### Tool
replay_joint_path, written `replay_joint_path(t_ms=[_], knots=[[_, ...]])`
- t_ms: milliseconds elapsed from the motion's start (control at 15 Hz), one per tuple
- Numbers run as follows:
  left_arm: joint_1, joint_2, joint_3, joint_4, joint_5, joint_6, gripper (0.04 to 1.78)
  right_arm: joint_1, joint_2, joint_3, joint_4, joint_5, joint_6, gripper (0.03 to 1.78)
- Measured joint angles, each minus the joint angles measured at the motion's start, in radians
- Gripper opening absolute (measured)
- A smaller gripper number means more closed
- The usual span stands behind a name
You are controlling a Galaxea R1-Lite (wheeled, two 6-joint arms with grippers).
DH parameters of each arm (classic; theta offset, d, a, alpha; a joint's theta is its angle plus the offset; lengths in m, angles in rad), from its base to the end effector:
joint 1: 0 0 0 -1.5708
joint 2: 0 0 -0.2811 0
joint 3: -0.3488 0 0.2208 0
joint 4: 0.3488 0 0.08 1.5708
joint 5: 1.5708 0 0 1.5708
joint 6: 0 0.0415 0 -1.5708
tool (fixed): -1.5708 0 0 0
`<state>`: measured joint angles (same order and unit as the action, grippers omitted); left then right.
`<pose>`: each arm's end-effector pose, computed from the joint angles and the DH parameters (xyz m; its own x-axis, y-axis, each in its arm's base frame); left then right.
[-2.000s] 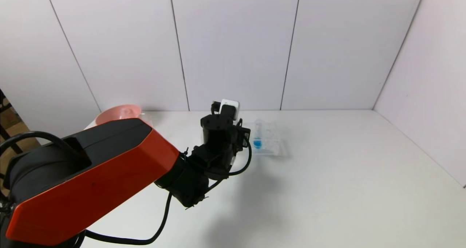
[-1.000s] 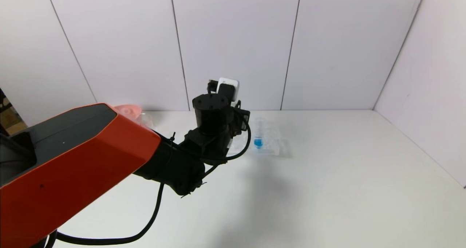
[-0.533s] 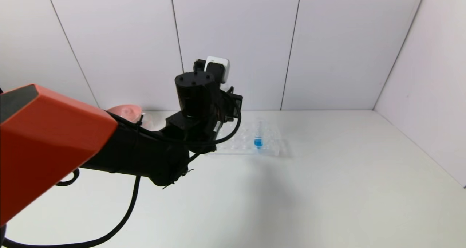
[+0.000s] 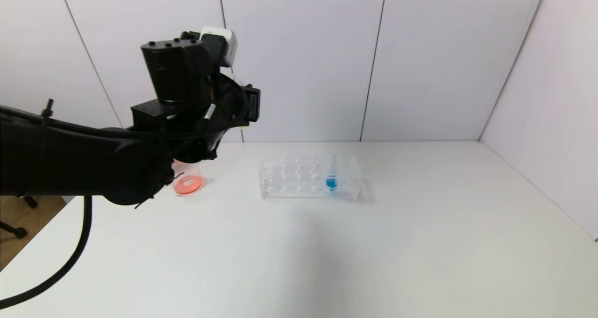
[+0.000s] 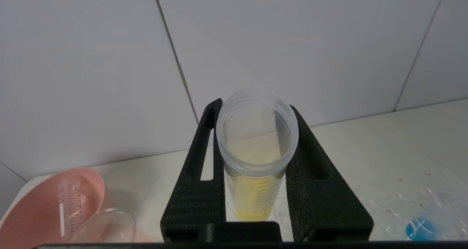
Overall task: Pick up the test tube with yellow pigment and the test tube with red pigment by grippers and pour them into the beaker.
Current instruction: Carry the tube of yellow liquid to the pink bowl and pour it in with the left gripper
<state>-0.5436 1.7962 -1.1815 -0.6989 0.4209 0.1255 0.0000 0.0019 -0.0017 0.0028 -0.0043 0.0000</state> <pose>0.3454 -0.1889 0.2259 0.9897 -0.1207 0.0768 0.1136 0.9894 0.0906 0.0479 -0.0002 0.0756 1.0000 -0.0043 -0.0030 0.0043 1.0000 0.0000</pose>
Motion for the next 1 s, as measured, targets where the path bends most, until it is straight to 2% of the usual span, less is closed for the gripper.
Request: replay_joint_path(t_ms=[600,1000], knots=[[0.273,-0.096,0.048,0.016,-0.156,-0.006,0.48,0.0,0.0,0.0,0.0,0.0,0.0,0.11],[0.504,-0.099,0.071,0.014,-0.326,-0.012,0.48,0.0,0.0,0.0,0.0,0.0,0.0,0.11]])
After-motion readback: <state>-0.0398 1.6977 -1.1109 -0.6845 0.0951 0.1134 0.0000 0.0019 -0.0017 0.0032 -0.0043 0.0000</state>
